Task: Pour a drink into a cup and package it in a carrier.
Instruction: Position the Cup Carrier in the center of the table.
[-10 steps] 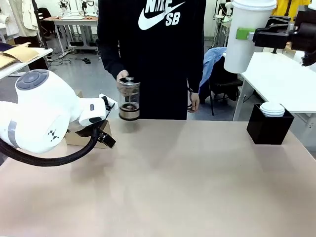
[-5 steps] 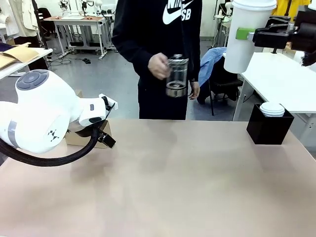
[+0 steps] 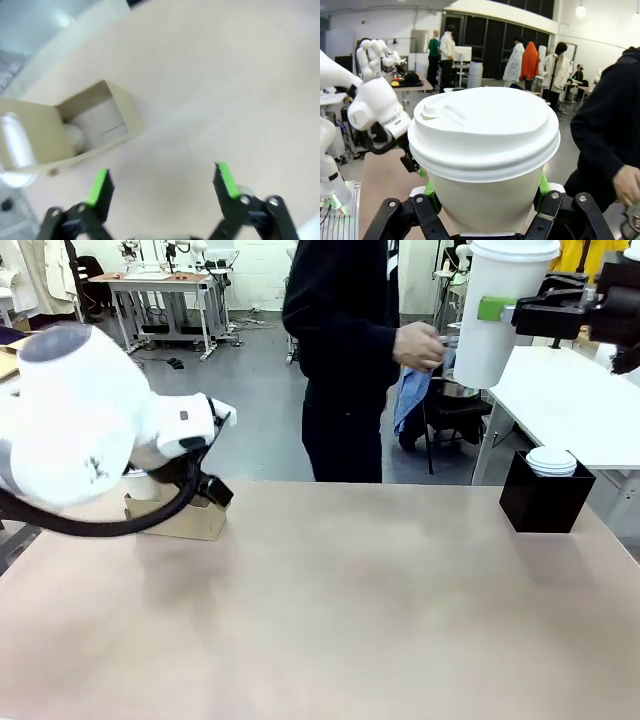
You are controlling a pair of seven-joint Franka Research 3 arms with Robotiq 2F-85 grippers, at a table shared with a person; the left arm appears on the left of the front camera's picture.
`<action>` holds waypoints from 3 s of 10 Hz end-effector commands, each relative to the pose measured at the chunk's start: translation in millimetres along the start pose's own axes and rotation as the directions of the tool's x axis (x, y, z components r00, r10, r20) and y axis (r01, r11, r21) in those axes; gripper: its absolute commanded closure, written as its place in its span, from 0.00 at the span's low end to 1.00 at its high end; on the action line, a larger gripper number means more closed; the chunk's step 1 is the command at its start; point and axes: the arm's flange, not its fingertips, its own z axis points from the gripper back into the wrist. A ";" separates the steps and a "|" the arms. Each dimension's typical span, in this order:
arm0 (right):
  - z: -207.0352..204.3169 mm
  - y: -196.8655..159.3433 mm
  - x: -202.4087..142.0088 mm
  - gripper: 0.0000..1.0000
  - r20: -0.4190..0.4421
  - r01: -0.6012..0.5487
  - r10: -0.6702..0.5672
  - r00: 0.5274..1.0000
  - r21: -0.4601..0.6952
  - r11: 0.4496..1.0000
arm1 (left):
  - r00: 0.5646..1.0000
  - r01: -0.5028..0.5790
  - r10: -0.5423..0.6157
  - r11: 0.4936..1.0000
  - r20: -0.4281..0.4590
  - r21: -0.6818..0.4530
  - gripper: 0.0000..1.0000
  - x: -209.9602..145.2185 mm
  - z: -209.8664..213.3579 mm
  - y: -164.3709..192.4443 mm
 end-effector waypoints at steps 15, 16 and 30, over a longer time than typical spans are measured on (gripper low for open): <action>-0.3 -1.0 1.5 0.20 0.009 -0.005 0.005 1.000 0.001 1.000 | 0.836 -0.528 0.541 0.838 -0.087 0.137 0.00 46.3 45.3 151.7; -0.3 -1.0 1.5 0.20 0.009 -0.005 0.005 1.000 0.001 1.000 | 0.839 -0.518 0.535 0.842 -0.102 0.154 0.00 46.8 39.9 148.9; -0.3 -1.0 1.5 0.20 0.009 -0.005 0.005 1.000 0.001 1.000 | 0.842 -0.488 0.517 0.852 -0.154 0.192 1.00 83.5 -0.7 149.0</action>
